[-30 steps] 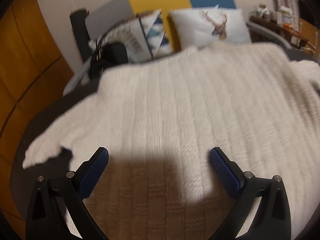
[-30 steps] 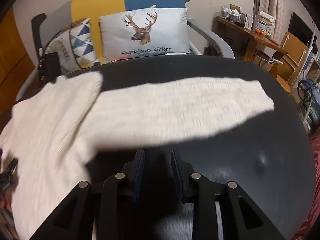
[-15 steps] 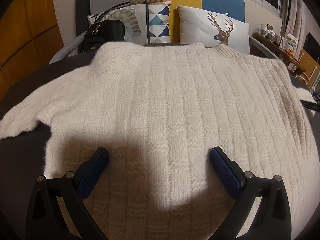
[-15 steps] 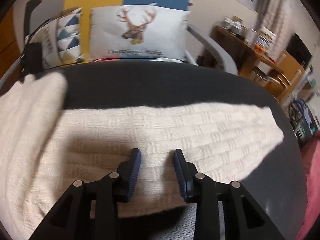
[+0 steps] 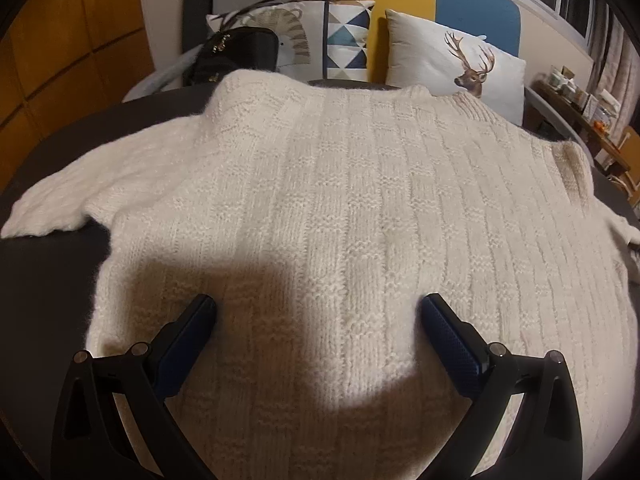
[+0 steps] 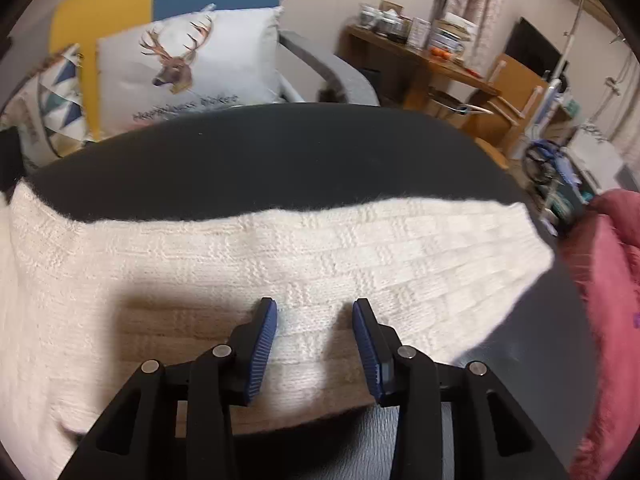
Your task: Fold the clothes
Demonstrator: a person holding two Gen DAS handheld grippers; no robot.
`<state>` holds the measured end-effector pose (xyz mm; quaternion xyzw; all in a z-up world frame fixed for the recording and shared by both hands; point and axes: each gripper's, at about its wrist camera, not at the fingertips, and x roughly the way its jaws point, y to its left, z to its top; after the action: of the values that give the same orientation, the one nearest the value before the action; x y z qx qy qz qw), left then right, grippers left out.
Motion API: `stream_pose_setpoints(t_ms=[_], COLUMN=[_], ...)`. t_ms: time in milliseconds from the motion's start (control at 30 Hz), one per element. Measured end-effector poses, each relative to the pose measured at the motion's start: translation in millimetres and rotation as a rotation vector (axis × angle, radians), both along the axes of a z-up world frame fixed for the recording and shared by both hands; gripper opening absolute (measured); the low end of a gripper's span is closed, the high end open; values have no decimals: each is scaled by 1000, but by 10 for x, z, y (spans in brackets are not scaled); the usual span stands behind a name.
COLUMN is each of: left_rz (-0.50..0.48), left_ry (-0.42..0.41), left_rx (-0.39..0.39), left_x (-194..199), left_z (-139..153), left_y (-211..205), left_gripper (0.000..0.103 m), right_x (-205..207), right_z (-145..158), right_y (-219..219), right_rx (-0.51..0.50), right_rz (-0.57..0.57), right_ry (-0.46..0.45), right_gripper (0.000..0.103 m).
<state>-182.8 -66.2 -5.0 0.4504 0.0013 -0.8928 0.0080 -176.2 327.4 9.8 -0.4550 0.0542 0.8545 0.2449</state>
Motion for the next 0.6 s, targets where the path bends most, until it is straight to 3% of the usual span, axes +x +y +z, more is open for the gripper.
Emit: stream_pose_setpoints(t_ms=[100, 233, 267, 367, 400, 467, 600], left_rz=[2, 1, 0, 0, 0, 0, -1], left_ry=[1, 5, 6, 10, 12, 14, 18], left_rx=[3, 16, 17, 22, 23, 24, 27], left_x=[-8, -3, -3, 2, 1, -1, 4], left_z=[-9, -14, -10, -14, -16, -19, -26], left_y=[-3, -19, -24, -32, -32, -33, -40], left_gripper=[103, 103, 103, 103, 103, 103, 103], right_x=[-78, -413, -502, -771, -823, -834, -819], right_z=[264, 262, 184, -115, -189, -221, -248], right_y=[-478, -1154, -1235, -1400, -1334, -1014, -1026], right_rx=[17, -1, 13, 70, 39, -128, -79], right_rz=[206, 533, 550, 539, 497, 337, 267], right_ry=[145, 159, 125, -12, -15, 73, 92], right_gripper=[38, 36, 36, 36, 39, 46, 48])
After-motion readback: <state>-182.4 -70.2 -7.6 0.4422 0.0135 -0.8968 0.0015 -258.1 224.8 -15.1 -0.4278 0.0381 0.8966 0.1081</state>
